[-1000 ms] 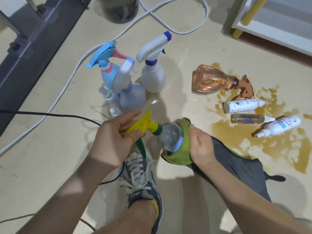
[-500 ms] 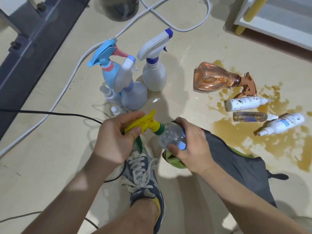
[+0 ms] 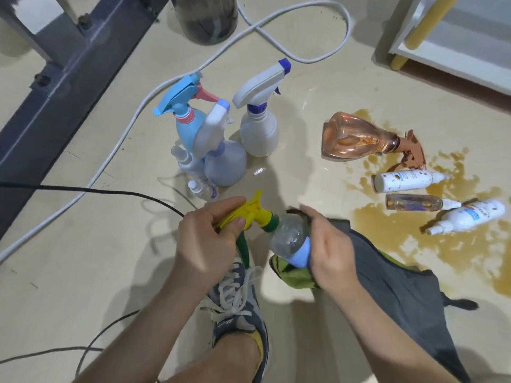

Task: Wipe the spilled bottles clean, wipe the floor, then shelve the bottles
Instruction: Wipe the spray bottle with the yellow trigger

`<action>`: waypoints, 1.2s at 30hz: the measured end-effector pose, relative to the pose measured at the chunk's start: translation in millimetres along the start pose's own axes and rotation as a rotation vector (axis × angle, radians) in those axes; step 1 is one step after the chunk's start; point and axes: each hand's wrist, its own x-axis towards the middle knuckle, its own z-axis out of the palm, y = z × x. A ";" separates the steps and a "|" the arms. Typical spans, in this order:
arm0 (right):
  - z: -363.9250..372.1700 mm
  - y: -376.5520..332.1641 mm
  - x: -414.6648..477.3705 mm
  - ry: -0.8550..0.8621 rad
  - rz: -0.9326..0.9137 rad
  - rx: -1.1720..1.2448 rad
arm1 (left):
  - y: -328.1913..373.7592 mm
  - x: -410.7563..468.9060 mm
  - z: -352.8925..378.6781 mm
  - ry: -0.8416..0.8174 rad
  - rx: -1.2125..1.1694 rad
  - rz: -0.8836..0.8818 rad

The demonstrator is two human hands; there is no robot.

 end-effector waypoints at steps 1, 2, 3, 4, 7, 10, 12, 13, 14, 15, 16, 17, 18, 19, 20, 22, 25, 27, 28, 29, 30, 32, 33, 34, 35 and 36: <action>-1.9 10.6 -2.8 0.058 0.183 0.145 | 2.1 -1.4 2.0 -0.007 0.010 0.028; -0.8 13.1 -5.0 0.121 0.298 0.262 | 4.9 -3.0 4.1 -0.022 0.023 0.056; 2.9 9.6 -5.7 0.156 0.337 0.341 | 8.2 -3.7 5.7 -0.038 0.041 0.083; 7.8 -1.7 -3.7 0.185 0.347 0.400 | 10.4 -2.8 7.0 -0.051 0.059 0.104; 13.9 -52.1 -2.5 0.243 0.032 0.248 | 15.8 -3.0 4.6 -0.107 0.148 0.125; 11.1 -39.0 -7.5 0.114 -0.381 0.009 | 26.8 -2.8 -0.9 -0.308 0.459 0.096; 5.6 -4.8 -10.3 0.024 -0.248 0.021 | 33.5 0.0 2.5 -0.402 0.629 0.120; 1.6 8.7 -13.5 0.032 -0.082 0.078 | 35.3 1.1 5.5 -0.407 0.631 0.154; -1.2 18.3 -13.5 0.056 0.104 0.170 | 36.7 1.9 8.3 -0.401 0.624 0.198; -2.5 21.0 -13.7 0.089 0.280 0.272 | 37.1 2.2 10.9 -0.392 0.629 0.254; -4.4 16.4 -12.9 0.119 0.387 0.348 | 37.1 1.4 12.5 -0.376 0.638 0.328; -5.2 6.4 -9.0 0.134 0.422 0.387 | 36.1 0.8 13.6 -0.345 0.638 0.421; -5.2 -10.2 -4.5 0.130 0.404 0.395 | 34.8 0.5 14.1 -0.312 0.635 0.525; -5.9 -32.1 -1.6 0.099 0.320 0.366 | 33.7 0.3 13.3 -0.290 0.633 0.617; -6.4 -54.0 0.8 0.071 0.178 0.322 | 34.0 0.9 11.7 -0.278 0.626 0.689; -1.8 -75.8 0.7 0.089 -0.107 0.313 | 31.2 4.8 7.3 -0.263 0.619 0.763; 9.1 -46.5 11.0 0.070 -0.307 0.311 | 24.5 16.0 -0.3 -0.230 0.546 0.678; 17.7 -15.7 23.2 0.049 -0.202 0.313 | 22.4 22.4 -3.7 -0.241 0.426 0.543; 19.7 -6.9 32.8 0.043 -0.097 0.357 | 20.8 23.1 -4.4 -0.261 0.393 0.505; 18.7 -6.0 43.0 0.036 0.049 0.428 | 18.3 22.2 -5.0 -0.278 0.381 0.492; 18.8 -8.2 53.3 0.013 0.206 0.528 | 14.8 20.5 -5.8 -0.290 0.373 0.499; 18.6 -20.6 65.7 -0.053 0.235 0.471 | 5.9 16.2 -9.0 -0.285 0.345 0.538; 18.5 -33.6 65.2 -0.091 0.080 0.295 | 1.0 14.9 -12.3 -0.286 0.350 0.582; 20.4 -45.4 61.3 -0.136 -0.094 0.123 | -3.1 14.2 -15.1 -0.304 0.384 0.644; 24.4 -53.5 55.8 -0.168 -0.231 0.007 | -7.0 13.6 -17.0 -0.336 0.427 0.713; 24.8 -58.4 49.5 -0.184 -0.311 -0.054 | -9.8 11.8 -18.1 -0.370 0.464 0.775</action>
